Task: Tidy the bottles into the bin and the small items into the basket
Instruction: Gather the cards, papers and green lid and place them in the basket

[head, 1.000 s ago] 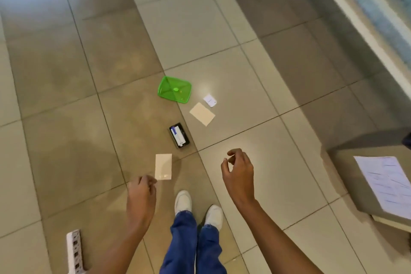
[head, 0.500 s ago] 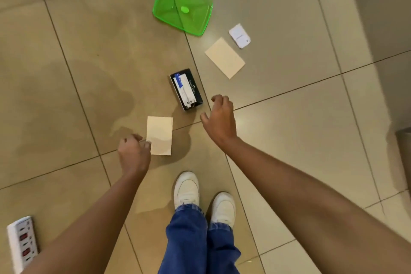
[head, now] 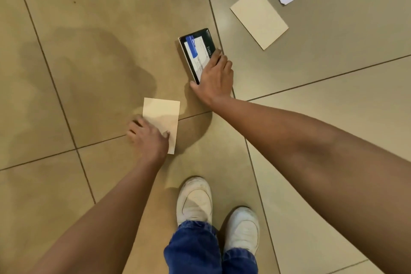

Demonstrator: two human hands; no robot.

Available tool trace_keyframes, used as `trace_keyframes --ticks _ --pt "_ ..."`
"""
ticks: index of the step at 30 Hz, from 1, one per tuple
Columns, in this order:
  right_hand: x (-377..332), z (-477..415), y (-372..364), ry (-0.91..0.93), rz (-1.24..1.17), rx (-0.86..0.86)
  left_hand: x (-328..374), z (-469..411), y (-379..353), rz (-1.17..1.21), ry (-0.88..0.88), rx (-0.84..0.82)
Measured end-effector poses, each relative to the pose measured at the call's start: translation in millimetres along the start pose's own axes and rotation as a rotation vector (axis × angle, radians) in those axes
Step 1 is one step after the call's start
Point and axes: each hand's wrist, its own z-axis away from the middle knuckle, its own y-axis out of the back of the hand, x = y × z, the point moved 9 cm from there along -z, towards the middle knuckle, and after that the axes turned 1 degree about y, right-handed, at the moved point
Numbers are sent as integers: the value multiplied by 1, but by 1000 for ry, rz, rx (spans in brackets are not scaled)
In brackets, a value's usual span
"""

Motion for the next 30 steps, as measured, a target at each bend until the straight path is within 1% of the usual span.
trace_keyframes --ticks 2,5,6,8,10,12,14,18,20,22,24,30 --pt "5 4 0 27 -6 29 1 -2 -4 55 20 5" --pt "17 17 12 69 9 68 -4 0 -1 306 64 11" --pt "23 23 18 71 12 80 -6 3 1 346 76 14" --pt "34 38 30 69 7 94 -9 10 4 314 121 -25" --pt "44 51 42 71 1 112 -12 19 6 282 205 -51" --pt "54 60 52 79 -2 139 -15 26 7 344 321 -33" --pt "64 66 58 82 -11 164 -14 27 6 387 361 9" --pt "78 73 61 85 -35 187 -12 20 -1 371 325 30" --pt "81 75 62 72 -49 200 -12 16 -6 438 303 0" --pt "83 78 64 56 -65 210 -17 14 -11 509 322 -37" --pt "83 83 67 47 -74 214 -18 17 -11 496 306 -41" --pt "89 115 99 4 -134 206 -8 62 27 622 239 12"
